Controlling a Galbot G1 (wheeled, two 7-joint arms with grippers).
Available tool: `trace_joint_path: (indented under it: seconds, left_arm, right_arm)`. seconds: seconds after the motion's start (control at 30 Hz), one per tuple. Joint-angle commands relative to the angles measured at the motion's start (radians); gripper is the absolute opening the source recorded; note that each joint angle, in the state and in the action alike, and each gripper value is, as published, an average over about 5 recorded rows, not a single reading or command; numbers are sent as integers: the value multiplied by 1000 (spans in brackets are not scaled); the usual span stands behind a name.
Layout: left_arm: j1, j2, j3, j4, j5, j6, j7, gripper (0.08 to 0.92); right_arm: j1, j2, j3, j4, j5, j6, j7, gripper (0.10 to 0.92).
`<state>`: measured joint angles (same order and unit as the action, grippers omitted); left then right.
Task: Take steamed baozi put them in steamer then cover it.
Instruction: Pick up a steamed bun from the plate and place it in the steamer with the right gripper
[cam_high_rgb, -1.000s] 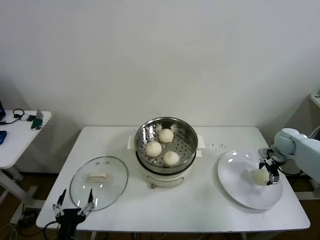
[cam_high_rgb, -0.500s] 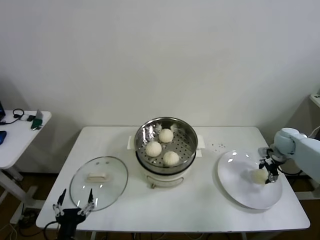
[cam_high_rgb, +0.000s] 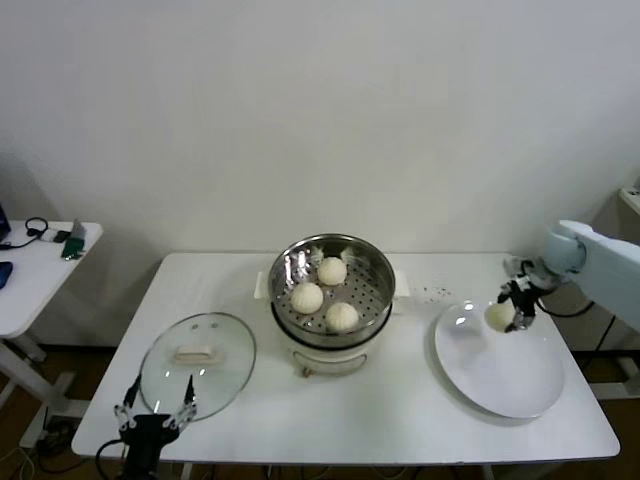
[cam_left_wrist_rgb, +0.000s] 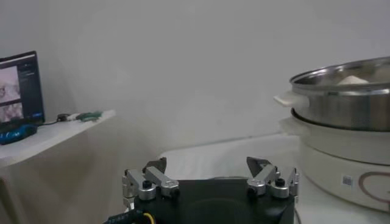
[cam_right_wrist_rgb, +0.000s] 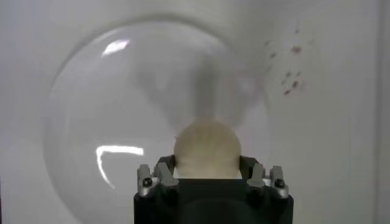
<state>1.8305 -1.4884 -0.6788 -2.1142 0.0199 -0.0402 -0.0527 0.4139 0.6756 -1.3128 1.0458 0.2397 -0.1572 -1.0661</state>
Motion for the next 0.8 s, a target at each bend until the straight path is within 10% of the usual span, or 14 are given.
trace_joint_path:
  seconds: [0.03,0.4,0.8]
  left_arm:
    - [-12,7,24,1,-10,0,9,823]
    - [-44,42,62,16,-42,-13,23,823]
    - [-39,45,67,11,-43,-24,25,823]
  right_arm:
    - [445,151,-397,90,382,-73,40,679]
    - [676,463,-609,180,810,-143,129,685]
    - [553,675,-646,132,865,-173,172,689]
